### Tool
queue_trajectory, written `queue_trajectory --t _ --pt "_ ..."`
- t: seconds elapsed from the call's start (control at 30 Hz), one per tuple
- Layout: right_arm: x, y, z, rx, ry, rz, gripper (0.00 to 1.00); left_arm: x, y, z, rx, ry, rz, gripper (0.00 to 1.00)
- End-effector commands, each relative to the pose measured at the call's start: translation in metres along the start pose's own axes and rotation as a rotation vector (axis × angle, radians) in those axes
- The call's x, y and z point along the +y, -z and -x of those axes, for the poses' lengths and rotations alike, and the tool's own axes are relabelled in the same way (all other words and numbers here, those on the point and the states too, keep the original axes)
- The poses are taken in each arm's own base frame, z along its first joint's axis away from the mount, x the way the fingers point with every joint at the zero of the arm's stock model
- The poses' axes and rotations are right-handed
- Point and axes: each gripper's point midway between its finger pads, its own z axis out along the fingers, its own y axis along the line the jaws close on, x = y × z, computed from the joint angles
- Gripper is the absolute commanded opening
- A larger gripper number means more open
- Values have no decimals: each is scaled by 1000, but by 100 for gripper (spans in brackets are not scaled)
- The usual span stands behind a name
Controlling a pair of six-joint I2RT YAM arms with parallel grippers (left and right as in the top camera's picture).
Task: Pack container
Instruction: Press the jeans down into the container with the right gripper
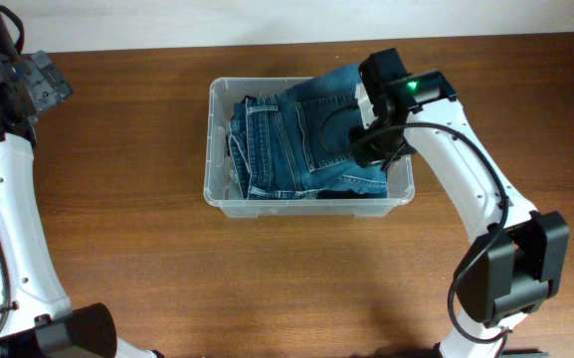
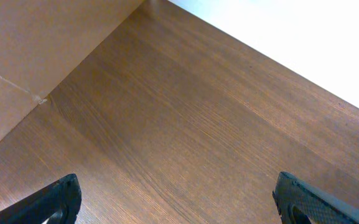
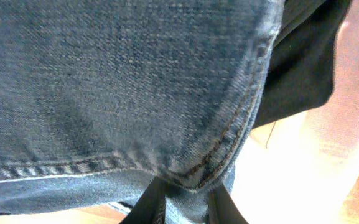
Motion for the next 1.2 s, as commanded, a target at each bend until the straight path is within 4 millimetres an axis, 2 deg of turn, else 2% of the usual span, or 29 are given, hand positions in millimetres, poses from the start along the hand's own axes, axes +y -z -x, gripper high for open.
queue_trajectory --t 0.0,0.13,0.2,0.27,0.37,0.4,0.43,0.5,0.6,0.67,0.7,0.73,0.97,1.03,1.17 --pt "9 -18 -19 70 -11 23 14 2 5 3 -15 16 1 99" --pt "8 -23 -15 53 -10 23 18 2 5 3 -16 16 1 99" --pt "4 -17 -8 18 -4 1 25 2 5 3 -16 16 1 99" --pt "-2 -5 3 -30 -2 -44 35 2 5 3 -16 16 1 99" --pt "-7 25 22 -127 0 -80 45 2 5 3 -16 16 1 99" --pt "-7 49 34 -197 -2 -81 50 2 5 3 -16 16 1 99" --pt "-5 62 40 -234 -3 -77 51 2 5 3 -16 16 1 99" --pt "-2 89 51 -309 -2 -62 52 2 5 3 -16 16 1 99" --pt "7 118 62 -390 4 -19 45 2 5 3 -16 16 1 99" --pt "8 129 68 -426 -3 -9 23 2 5 3 -16 16 1 99" --pt "9 130 70 -440 -3 -7 8 2 5 3 -15 16 1 99" --pt "9 131 75 -454 -5 -4 4 2 5 3 -16 16 1 99" --pt "14 105 109 -495 -2 11 4 2 5 3 -16 16 1 99" --pt "16 92 116 -486 0 18 4 2 5 3 -16 16 1 99" --pt "19 51 125 -423 4 32 4 2 5 3 -16 16 1 99"
